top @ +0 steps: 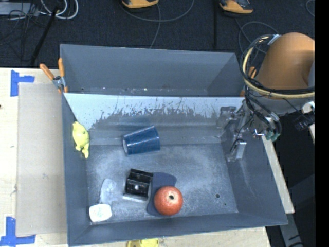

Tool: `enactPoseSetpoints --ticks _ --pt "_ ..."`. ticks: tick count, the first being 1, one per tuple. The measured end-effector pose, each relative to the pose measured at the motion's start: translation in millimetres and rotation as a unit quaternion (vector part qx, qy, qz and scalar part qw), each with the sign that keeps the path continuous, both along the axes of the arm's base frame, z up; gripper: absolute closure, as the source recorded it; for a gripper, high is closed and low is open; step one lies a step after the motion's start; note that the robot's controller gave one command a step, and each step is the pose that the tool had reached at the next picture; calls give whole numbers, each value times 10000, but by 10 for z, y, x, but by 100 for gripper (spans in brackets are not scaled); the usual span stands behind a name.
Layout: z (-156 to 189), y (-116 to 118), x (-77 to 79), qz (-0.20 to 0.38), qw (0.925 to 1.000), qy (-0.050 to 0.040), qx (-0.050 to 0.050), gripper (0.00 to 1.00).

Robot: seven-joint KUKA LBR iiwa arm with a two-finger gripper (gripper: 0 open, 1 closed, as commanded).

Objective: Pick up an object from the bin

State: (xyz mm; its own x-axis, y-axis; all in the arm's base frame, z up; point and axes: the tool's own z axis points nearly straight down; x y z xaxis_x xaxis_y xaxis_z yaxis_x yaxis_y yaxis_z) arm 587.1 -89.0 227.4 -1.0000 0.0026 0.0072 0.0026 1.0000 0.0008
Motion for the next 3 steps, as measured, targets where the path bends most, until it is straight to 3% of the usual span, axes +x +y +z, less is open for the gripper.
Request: enactPoseSetpoints --ticks 1,2,3 --pt "51 5 13 13 10000 -42 -5 0" --pt "-700 220 168 -88 9999 -63 -5 0" --pt "-683 529 288 145 9999 -39 -4 0"
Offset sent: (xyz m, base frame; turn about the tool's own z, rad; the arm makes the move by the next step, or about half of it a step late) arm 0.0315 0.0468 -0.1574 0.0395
